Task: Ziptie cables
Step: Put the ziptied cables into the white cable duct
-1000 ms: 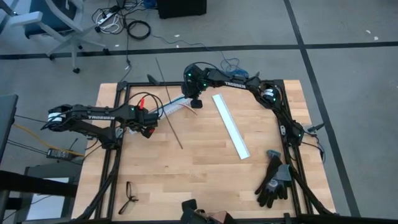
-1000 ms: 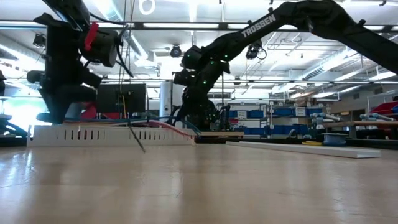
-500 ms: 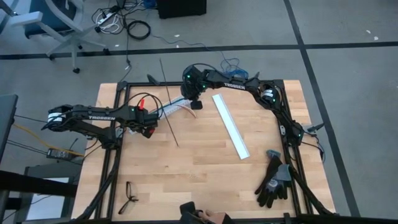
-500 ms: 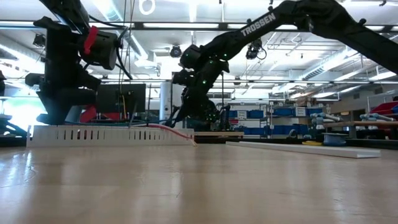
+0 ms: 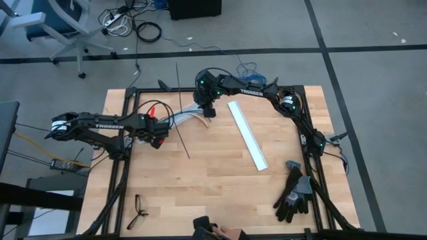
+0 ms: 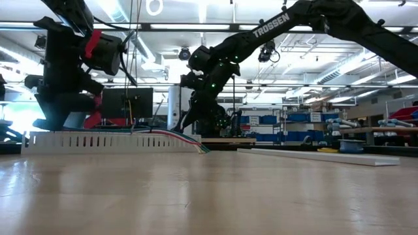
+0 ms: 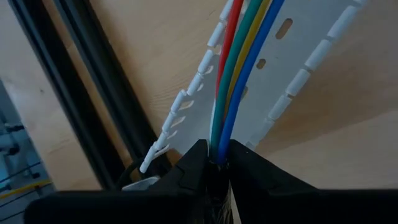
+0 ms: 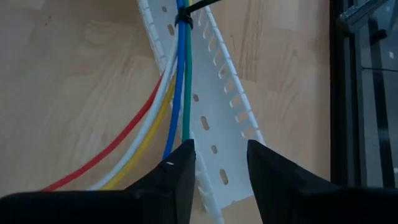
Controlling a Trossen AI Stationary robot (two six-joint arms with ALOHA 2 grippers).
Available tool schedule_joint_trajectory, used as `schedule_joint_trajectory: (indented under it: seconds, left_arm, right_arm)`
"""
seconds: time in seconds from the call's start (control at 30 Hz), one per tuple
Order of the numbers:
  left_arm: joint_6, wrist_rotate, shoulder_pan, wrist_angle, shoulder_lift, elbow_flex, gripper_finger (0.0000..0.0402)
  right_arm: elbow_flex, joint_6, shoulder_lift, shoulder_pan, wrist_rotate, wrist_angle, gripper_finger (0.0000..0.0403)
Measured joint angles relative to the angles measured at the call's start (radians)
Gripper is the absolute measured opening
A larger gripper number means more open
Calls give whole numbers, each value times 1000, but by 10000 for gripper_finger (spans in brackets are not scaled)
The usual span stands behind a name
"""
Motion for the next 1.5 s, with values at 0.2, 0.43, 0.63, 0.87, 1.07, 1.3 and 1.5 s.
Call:
schedule_joint_trajectory:
  seconds: [0.2, 0.43, 0.63, 0.87, 1.07, 1.3, 1.5]
  left_arm:
    - [74, -4, 0, -21, 0, 0, 70]
    - [207, -59, 0, -20, 0, 0, 70]
    - [209, -78, 0, -20, 0, 0, 70]
    - [203, -80, 6, 1, 0, 0, 71]
    - [153, -90, 24, 0, 0, 1, 88]
    - [156, -94, 30, 0, 0, 1, 127]
    - [181, -95, 30, -12, 0, 1, 138]
  right_arm:
    - [0, 8, 0, 0, -5, 0, 132]
    - [-1, 9, -1, 1, -9, -1, 131]
    - [-1, 25, -1, 1, -15, -2, 130]
    - [-1, 36, -1, 2, -38, -4, 130]
    - [-1, 37, -1, 2, -40, -15, 128]
    - [-1, 37, -1, 2, -40, -30, 127]
    - [-1, 37, -1, 2, -40, -34, 128]
